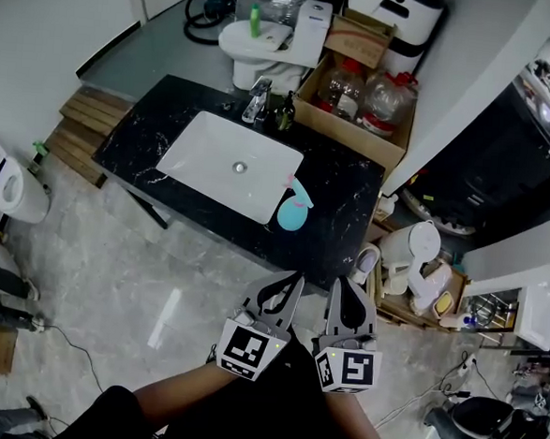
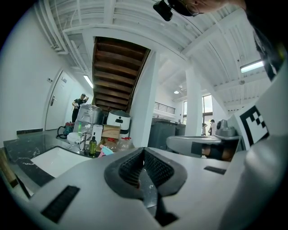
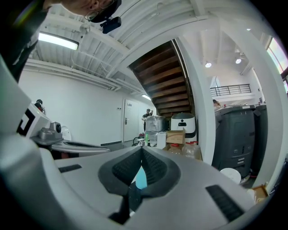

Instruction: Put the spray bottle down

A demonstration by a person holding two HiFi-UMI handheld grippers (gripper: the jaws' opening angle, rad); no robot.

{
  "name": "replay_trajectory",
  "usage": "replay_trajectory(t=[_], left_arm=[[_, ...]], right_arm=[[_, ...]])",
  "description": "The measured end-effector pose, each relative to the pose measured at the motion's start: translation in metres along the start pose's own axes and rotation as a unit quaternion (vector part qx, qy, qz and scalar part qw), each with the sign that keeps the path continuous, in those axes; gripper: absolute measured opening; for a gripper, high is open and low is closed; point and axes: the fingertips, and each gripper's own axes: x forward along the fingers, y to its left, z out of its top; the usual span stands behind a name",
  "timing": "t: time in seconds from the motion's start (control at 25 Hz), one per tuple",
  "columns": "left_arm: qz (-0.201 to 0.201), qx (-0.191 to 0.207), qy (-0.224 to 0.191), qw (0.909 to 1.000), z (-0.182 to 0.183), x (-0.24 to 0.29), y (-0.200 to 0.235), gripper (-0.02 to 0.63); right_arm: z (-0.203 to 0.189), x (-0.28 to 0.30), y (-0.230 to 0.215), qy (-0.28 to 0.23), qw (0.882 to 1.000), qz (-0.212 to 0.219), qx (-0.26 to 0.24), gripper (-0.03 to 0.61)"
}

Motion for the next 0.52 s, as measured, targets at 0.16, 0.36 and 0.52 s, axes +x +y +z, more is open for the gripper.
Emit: replay_trajectory(t=[0.16, 0.36, 0.52], left_arm=[[0.001, 0.001, 0.000, 1.0000, -0.002, -0.003, -0.002, 0.012], [0.000, 0.000, -0.004, 1.0000, 0.001, -0.005, -0.005, 0.012], [0.001, 0.001, -0.005, 1.0000, 0.001, -0.007, -0.003, 0.012]], right_arm=[[-0.006, -0.005, 0.004, 0.004, 1.000, -0.004, -0.009, 0.015], [-0.004, -0.003, 0.007, 0.004, 1.000, 0.010, -0.010, 0.015], [-0.001, -0.003, 0.013, 0.001, 1.000, 0.014, -0.012, 0.015]])
